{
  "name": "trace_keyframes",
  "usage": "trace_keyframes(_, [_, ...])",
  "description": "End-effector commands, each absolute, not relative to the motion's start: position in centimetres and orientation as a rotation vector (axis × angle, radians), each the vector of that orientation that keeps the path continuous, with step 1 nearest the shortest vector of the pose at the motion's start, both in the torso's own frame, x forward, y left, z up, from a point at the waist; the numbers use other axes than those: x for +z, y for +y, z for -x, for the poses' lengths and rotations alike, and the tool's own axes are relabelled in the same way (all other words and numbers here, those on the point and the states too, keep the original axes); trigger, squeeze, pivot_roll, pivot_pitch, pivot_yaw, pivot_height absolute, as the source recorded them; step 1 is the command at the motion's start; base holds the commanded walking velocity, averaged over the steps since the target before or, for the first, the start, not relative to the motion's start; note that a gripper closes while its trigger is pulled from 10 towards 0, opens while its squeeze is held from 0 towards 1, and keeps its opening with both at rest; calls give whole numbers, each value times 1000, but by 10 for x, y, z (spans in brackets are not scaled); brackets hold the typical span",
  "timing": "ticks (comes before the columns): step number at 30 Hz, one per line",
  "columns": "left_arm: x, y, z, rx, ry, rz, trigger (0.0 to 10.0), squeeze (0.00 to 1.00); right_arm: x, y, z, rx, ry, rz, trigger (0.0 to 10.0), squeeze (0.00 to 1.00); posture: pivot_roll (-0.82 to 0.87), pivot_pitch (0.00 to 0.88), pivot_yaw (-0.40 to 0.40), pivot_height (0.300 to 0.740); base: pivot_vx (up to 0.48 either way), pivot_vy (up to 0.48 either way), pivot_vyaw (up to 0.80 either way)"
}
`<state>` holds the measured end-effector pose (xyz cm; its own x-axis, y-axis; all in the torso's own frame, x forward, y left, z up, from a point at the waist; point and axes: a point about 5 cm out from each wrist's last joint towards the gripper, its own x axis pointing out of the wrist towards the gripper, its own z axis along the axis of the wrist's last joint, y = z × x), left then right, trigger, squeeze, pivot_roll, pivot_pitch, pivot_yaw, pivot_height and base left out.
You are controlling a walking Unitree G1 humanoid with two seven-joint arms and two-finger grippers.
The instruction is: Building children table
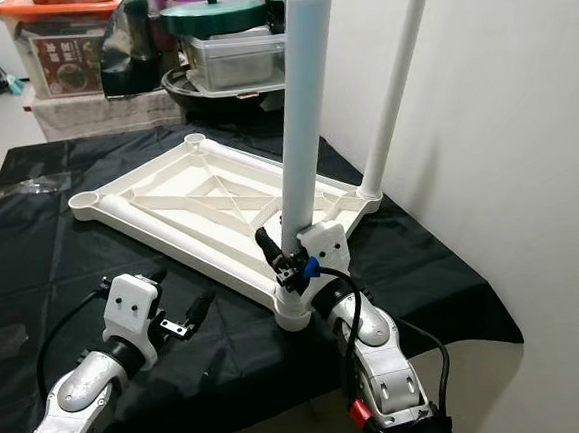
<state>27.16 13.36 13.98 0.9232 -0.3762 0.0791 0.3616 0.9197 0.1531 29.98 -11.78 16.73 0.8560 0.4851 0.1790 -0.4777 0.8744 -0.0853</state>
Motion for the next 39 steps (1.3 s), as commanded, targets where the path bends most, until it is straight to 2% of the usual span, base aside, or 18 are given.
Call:
trace_keyframes(1, [138,134,-272,-383,-102,-152,10000,0,147,-110,-296,563,-89,11,10000,0,77,0,-65,740,0,0,0])
trace_keyframes(12, [135,135,-272,-376,-94,-152,10000,0,132,-122,-289,759,57,38,10000,0,80,0,-81,740,0,0,0])
trace_keyframes(29, [132,138,-271,-367,-77,-161,10000,0,144,-148,-320,810,78,-79,10000,0,108,0,-102,740,0,0,0])
trace_keyframes(39, [129,138,-269,-364,-65,-160,10000,0,145,-153,-321,835,77,-114,10000,0,103,0,-100,740,0,0,0])
